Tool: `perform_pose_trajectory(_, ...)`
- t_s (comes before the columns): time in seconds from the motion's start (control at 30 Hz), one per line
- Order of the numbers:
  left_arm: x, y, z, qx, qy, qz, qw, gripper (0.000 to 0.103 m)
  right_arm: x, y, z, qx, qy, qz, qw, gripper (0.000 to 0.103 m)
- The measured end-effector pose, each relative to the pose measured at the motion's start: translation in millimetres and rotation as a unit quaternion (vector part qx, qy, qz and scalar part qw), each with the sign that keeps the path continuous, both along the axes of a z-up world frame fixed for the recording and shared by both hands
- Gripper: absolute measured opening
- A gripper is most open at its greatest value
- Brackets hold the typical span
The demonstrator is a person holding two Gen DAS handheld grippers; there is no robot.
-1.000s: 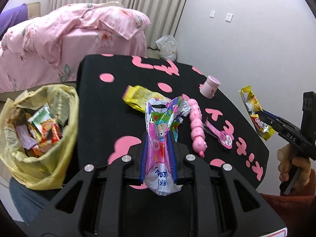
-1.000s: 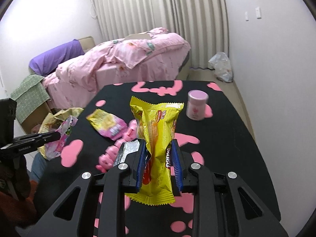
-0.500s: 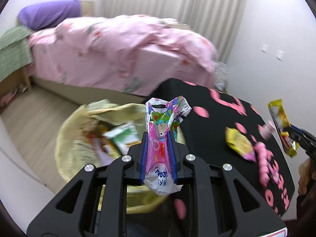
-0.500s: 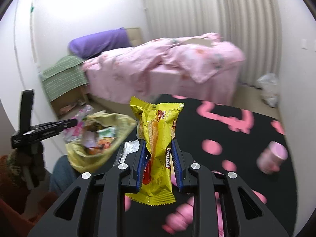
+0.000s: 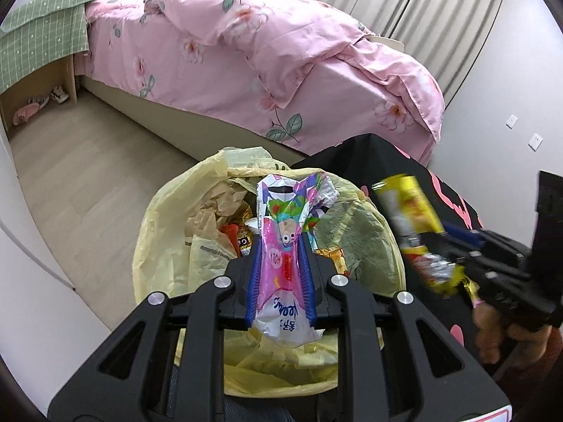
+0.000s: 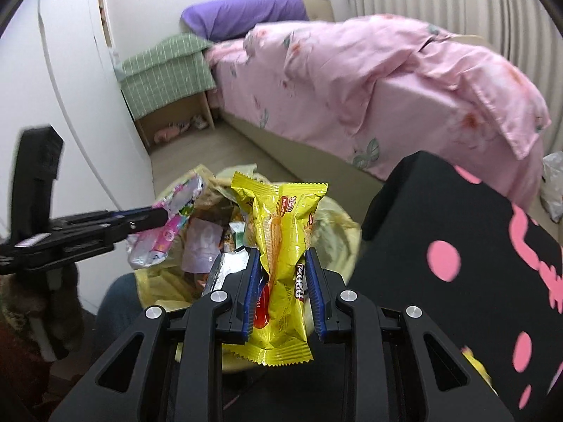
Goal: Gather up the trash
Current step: 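Carry the pink wrapper with the left tool over the trash bag while the right tool carries the wafer, then open the left tool to drop the pink wrapper while the right tool drops the wafer, then move the left tool to the yellow chip bag while the right tool reaches the pink lollipop wrapper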
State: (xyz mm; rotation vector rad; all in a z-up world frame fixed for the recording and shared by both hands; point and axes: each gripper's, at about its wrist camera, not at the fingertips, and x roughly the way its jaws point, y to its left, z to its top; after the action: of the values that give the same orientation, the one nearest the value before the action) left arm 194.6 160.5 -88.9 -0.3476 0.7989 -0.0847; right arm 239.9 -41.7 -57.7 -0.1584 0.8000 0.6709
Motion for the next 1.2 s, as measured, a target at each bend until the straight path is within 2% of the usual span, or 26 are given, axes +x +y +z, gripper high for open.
perform_pose_trajectory(0.07,4.3,1.0,-3.5,-0.003,0.003,-0.001,1.0,0.018,7.2,16.6,-17.2,-0.042,-0.005,0.008,0.999,0.025)
perform_pose_trajectory(0.2,10.3,1.4,-9.1,-0.004,0.011,0.002,0.9999,0.018,15.8,19.1,-25.8,-0.044,0.002,0.009,0.999,0.026)
perform_pose_trajectory(0.33,10.9,2.0,-9.2,0.0,0.006,0.001,1.0,0.021,19.9,17.1,-27.7,-0.036,0.012,0.007,0.999,0.039)
perform_pose_trajectory(0.43,9.0,7.1,-5.4,-0.015,-0.009,0.009,0.9998,0.037,16.9,16.2,-28.0,-0.026,0.009,0.01,1.0,0.046)
perform_pose_trajectory(0.5,6.1,11.1,-2.0,-0.024,-0.019,0.016,0.9994,0.051,13.8,15.7,-26.1,-0.025,-0.001,0.011,1.0,0.05)
perform_pose_trajectory(0.6,2.7,15.3,3.6,-0.03,-0.028,0.026,0.9988,0.064,9.5,15.0,-22.6,-0.021,-0.006,0.019,1.0,0.053)
perform_pose_trajectory(0.83,-3.8,18.5,17.4,-0.048,-0.048,0.036,0.9971,0.069,2.8,3.1,-8.9,-0.01,-0.021,0.013,1.0,0.053)
perform_pose_trajectory(0.97,-10.1,11.7,28.6,-0.034,-0.061,0.037,0.9969,0.069,-10.6,-15.4,6.6,-0.004,-0.042,-0.005,0.999,0.053)
perform_pose_trajectory(1.07,-13.3,-2.6,37.1,-0.02,-0.072,0.023,0.9969,0.069,-21.7,-37.6,18.7,0.009,-0.052,-0.019,0.998,0.053)
perform_pose_trajectory(1.2,-16.1,-32.2,42.7,-0.003,-0.081,-0.018,0.9965,0.069,-45.7,-78.7,27.9,0.008,-0.076,-0.049,0.996,0.053)
